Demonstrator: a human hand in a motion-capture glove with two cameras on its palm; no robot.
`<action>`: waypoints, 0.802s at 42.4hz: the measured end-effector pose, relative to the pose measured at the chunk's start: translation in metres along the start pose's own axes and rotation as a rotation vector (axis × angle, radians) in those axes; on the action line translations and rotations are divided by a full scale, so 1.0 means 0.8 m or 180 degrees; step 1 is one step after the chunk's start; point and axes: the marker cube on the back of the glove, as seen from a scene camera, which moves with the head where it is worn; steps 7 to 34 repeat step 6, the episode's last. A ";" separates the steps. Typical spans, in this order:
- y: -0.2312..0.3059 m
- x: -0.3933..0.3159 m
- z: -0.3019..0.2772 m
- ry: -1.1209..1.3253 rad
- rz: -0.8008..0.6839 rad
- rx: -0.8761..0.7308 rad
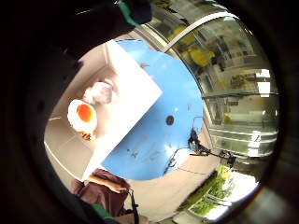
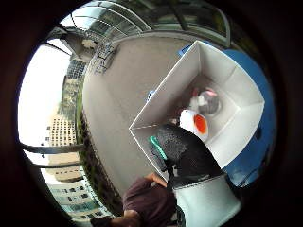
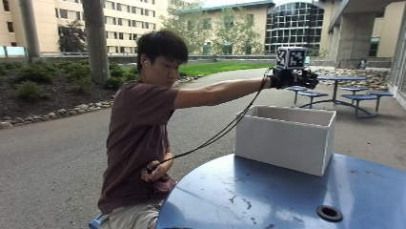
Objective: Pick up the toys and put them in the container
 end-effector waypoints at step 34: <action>-0.006 -0.022 0.022 -0.0109 -0.0067 0.0023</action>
